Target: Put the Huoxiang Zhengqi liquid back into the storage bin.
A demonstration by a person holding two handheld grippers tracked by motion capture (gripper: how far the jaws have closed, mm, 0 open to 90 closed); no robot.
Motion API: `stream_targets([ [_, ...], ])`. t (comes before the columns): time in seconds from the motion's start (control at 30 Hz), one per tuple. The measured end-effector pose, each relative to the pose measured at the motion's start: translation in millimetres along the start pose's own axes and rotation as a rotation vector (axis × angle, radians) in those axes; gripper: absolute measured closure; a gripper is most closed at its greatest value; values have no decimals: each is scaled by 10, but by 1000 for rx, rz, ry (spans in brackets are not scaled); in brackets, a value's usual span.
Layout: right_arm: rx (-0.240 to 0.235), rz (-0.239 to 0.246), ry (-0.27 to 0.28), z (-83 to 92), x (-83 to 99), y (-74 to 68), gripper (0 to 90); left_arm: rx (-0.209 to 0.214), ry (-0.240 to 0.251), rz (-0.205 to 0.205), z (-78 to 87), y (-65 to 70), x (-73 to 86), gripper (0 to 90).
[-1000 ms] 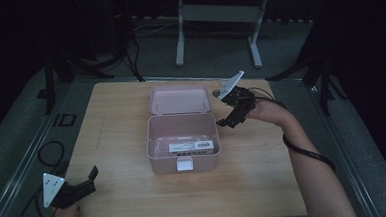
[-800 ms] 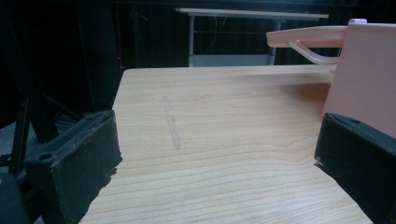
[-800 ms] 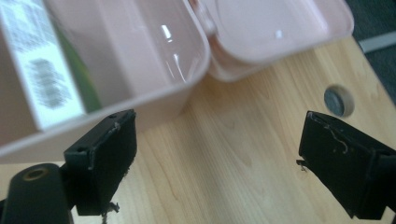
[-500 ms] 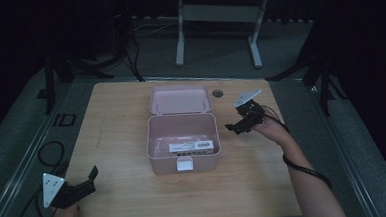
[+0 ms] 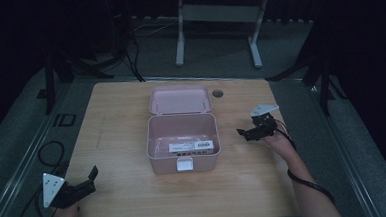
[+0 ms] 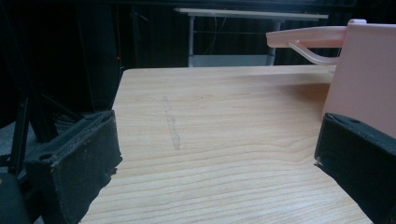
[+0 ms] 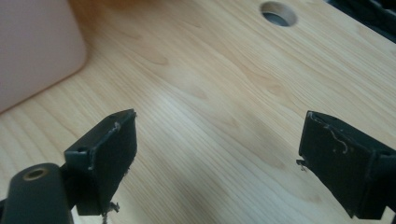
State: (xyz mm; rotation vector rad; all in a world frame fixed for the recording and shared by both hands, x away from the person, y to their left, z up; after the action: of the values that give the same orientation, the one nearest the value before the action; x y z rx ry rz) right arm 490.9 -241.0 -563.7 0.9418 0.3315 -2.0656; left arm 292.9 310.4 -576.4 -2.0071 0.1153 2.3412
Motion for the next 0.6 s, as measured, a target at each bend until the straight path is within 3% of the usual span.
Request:
stream_targets([
  [0.07,4,-14,10,12,28,21,113,0,0,0,0,0,0,2],
  [0.23,86,-107,87,123,174,179,112,0,-2,-1,-2,-1,0,2],
  [0.27,86,-107,87,123,174,179,112,0,-2,-1,-2,-1,0,2],
  [0.4,124,-196,142,204,251,293,113,0,-2,-1,-2,0,1,2],
  [0.53,193,-237,152,256,336,372,112,0,-1,0,-2,0,0,2],
  [0.6,189,-264,159,264,368,392,112,0,-3,-2,-2,0,1,2],
])
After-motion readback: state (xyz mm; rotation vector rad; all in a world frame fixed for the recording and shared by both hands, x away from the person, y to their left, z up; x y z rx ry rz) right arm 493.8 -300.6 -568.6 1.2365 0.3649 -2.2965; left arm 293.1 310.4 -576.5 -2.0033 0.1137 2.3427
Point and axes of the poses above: each handheld gripper's, and its own axes: z roughly backward along the jaws, x roughly out of its underside, y roughly to its right, the point moved 8 cm from there along -z, roughly forward along the jaws, and after that the axes turned 5 degrees about -x, right-handed, at the moved point
